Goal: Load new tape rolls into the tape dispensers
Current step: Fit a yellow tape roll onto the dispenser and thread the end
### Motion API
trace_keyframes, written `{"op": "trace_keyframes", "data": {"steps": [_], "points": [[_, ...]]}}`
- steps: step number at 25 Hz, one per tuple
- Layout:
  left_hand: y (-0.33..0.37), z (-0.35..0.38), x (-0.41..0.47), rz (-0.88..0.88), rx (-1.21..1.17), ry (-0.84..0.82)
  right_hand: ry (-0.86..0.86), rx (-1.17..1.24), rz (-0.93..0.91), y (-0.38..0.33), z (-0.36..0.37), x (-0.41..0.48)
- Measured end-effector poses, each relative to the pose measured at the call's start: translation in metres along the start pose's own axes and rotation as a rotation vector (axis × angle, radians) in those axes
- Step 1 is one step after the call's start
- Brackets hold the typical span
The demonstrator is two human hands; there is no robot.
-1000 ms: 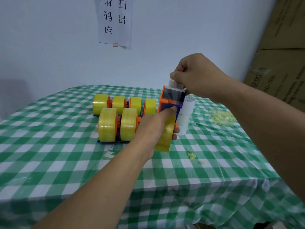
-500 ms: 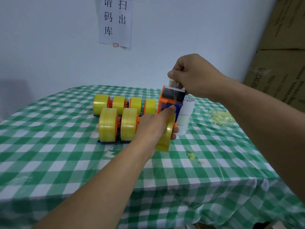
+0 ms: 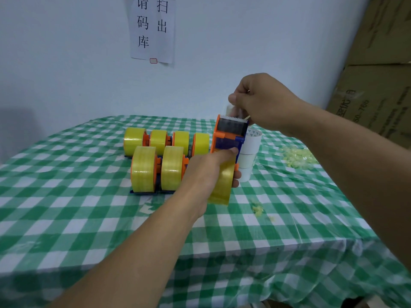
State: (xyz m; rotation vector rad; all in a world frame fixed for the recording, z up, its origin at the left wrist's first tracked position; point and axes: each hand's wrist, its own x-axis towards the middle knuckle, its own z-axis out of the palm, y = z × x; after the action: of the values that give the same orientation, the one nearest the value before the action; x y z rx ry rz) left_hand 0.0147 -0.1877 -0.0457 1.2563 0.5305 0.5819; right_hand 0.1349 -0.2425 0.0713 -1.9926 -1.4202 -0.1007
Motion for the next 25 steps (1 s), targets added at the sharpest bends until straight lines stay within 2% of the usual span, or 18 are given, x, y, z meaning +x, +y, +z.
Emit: {"op": "trace_keyframes", "data": {"steps": [5, 14, 20, 23, 25], "points": [[-0.004, 0.001, -0.002, 0.055, 0.025, 0.003, -0.031, -0.068, 0.027, 0.000, -0.004, 0.005], [-0.004, -0.001, -0.006, 0.089, 0.058, -0.020, -0.146, 0.146, 0.124, 0.002, -0.018, 0.012], [-0.007, -0.009, -0.001, 0.107, -0.012, -0.061, -0.184, 0.207, 0.088, 0.000, -0.022, 0.010], [-0.009, -0.015, 0.007, 0.075, -0.042, -0.020, -0.175, 0.192, 0.072, -0.003, -0.024, 0.009], [-0.010, -0.017, 0.008, 0.066, 0.021, 0.030, -0.182, 0.177, 0.066, -0.006, -0.025, 0.009]]}}
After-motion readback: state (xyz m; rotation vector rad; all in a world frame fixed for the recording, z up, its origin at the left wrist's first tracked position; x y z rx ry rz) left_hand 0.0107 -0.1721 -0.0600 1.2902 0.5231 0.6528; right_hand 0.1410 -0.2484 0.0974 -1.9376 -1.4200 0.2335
